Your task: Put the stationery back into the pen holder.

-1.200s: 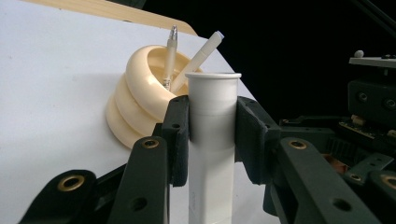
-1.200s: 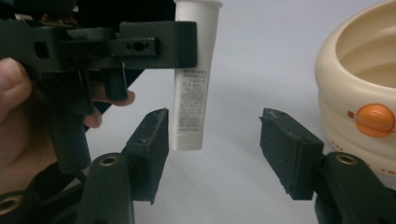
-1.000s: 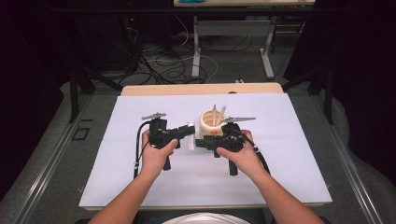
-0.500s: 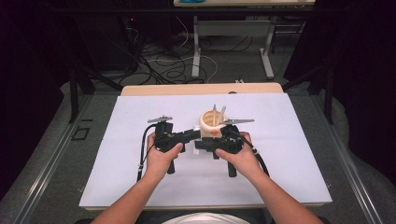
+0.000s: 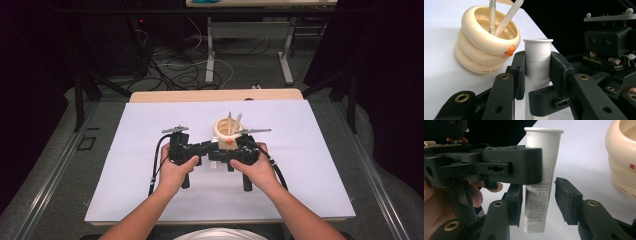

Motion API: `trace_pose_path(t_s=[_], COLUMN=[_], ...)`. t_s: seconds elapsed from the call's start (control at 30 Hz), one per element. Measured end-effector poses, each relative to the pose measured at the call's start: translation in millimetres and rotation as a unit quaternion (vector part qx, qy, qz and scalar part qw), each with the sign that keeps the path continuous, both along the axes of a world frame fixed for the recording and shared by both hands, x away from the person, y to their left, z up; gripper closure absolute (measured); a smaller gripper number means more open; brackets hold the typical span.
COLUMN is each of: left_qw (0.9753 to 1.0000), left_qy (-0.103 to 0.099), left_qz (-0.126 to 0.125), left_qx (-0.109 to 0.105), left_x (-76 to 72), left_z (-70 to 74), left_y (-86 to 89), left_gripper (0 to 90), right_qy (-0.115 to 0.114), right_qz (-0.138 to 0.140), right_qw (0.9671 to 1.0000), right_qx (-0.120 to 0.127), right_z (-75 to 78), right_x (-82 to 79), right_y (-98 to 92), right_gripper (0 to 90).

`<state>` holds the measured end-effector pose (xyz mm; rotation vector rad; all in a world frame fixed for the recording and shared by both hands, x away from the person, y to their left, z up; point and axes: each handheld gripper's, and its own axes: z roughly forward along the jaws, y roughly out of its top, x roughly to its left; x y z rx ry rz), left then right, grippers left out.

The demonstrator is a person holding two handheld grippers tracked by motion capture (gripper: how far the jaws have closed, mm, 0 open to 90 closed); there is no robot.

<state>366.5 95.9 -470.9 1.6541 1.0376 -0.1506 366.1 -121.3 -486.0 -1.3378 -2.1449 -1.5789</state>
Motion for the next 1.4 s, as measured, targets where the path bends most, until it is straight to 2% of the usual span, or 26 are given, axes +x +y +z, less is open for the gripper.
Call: trace_pose_path(t_s=[0.23, 0.37, 0.73, 1.03, 1.23, 1.4], left_qw=[1.0, 1.0, 0.9999, 0.9999, 0.9999, 0.9999], left_qy=[0.001, 0.004, 0.005, 0.013, 0.01, 0.006], left_qz=[-0.004, -0.007, -0.006, -0.002, 0.002, 0.007], left_qx=[0.001, 0.003, 0.007, 0.006, 0.006, 0.006], left_x=[-0.2, -0.3, 0.7, 1.3, 1.2, 2.0], left_z=[-1.1, -1.2, -2.7, -3.5, -3.8, -4.6], left_y=[-1.6, -2.0, -1.9, -1.4, -1.7, -1.2], left_gripper=[66.9, 66.9, 66.8, 66.5, 65.8, 59.3], right_qy=[0.008, 0.023, 0.04, 0.035, 0.026, 0.02], right_qz=[0.004, 0.002, -0.001, 0.002, 0.001, -0.004], right_qw=[1.0, 0.9997, 0.9992, 0.9994, 0.9996, 0.9998], right_qx=[-0.001, 0.005, 0.008, 0.007, 0.006, 0.01], right_z=[-1.2, -1.1, -2.6, -4.2, -5.2, -5.0], right_x=[0.9, 0.7, 1.0, 1.5, 1.9, 2.0], right_y=[-0.2, -0.1, 0.5, 0.4, -0.3, -0.7], right_gripper=[65.2, 69.5, 70.3, 70.5, 70.6, 70.6])
